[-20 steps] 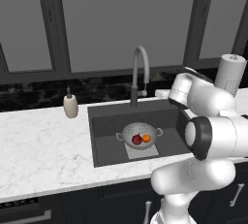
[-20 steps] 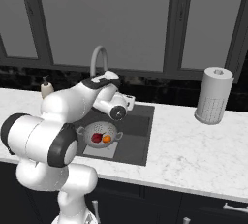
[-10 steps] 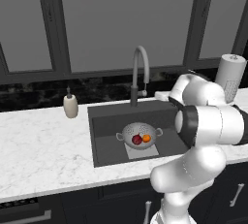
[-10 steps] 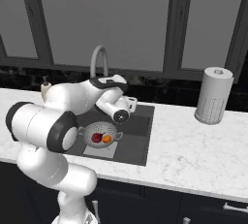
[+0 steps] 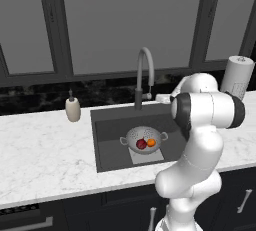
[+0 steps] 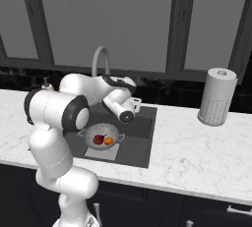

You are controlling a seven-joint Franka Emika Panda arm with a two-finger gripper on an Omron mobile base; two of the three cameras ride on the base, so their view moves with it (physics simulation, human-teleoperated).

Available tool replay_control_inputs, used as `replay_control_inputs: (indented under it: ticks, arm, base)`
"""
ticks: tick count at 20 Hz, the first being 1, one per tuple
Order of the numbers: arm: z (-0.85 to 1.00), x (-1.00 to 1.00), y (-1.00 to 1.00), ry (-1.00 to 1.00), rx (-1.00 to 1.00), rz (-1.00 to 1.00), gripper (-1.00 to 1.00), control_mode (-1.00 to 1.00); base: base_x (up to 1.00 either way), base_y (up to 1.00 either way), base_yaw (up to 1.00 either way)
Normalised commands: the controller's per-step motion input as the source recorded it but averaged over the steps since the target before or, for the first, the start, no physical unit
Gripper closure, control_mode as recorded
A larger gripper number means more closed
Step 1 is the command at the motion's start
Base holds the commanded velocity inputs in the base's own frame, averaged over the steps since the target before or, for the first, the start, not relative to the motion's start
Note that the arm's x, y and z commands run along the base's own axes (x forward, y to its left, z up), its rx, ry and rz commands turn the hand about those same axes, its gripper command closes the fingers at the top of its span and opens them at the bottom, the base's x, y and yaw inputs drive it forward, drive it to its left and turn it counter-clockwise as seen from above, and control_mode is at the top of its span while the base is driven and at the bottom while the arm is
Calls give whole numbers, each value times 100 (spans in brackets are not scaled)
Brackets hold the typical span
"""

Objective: Put the colander in the sink, put the tangerine, pear in the colander, and turn on the sink faucet and pour water over the colander.

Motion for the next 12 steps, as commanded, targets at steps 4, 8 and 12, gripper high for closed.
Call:
replay_control_inputs:
  ticks: [4, 8, 12]
  arm:
    - [-22, 45, 1, -7, 0, 0, -100, -100]
    - [-14, 43, 3, -11, 0, 0, -100, -100]
    - [0, 24, 13, -10, 0, -1, -100, -100]
  base:
    - [0, 0, 0]
    - [0, 0, 0]
    - [0, 0, 0]
